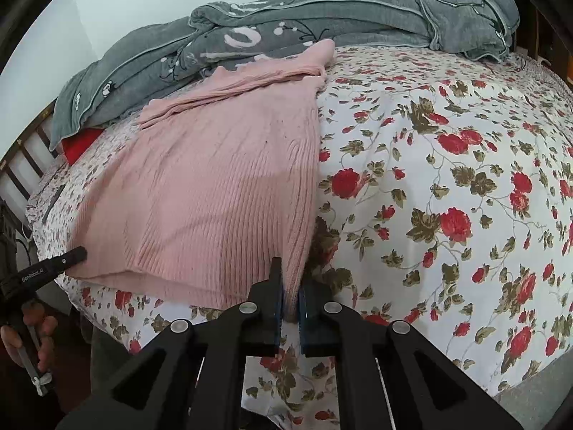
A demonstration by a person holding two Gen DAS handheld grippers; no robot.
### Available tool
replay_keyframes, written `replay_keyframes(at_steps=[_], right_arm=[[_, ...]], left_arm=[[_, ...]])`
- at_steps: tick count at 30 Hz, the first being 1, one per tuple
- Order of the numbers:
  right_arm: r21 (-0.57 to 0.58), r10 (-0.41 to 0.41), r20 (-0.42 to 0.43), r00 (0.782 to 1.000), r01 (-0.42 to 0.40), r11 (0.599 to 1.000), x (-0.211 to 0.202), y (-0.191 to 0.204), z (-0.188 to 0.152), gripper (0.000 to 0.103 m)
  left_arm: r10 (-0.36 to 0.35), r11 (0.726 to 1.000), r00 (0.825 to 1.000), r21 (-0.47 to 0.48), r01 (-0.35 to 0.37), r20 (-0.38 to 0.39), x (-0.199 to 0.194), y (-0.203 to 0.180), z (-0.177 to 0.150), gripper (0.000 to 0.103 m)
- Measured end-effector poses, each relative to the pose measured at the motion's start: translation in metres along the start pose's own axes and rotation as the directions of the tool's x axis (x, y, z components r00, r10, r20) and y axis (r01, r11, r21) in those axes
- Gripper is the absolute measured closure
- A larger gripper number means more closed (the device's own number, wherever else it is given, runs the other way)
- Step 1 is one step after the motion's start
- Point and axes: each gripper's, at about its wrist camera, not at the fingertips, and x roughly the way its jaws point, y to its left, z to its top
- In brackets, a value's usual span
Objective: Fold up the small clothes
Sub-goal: 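Grasp the sweater hem with the left tool while the right tool grasps it too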
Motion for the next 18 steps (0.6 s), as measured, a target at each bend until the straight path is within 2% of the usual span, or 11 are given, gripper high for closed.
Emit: replay_keyframes(at_steps=[8,13,18], right_arm=[[0.06,0.032,-0.048,0.998,-0.029,0.998,0.007,-0.008,0.006,0.096],[0.054,0.037,-0.057,0.998,-0.034,0.998,0.007,-0.009,0.006,0.096],[0.07,0.066,-0.076,0.995,-0.06,0.996,0.007,-0.011,0.008,0.094]], left_arm=[[-0.049,0.998,0.997,-0.038,0.047,-0.063,0.01,0.006,-0.002,0.094],[-0.033,0.999,0.997,-0.024,0.031,-0.075,0.012,0.004,-0.004,0.092],[-0.054,0.998,0.994,-0.042,0.05,-0.091,0.014,0.006,0.0,0.092]])
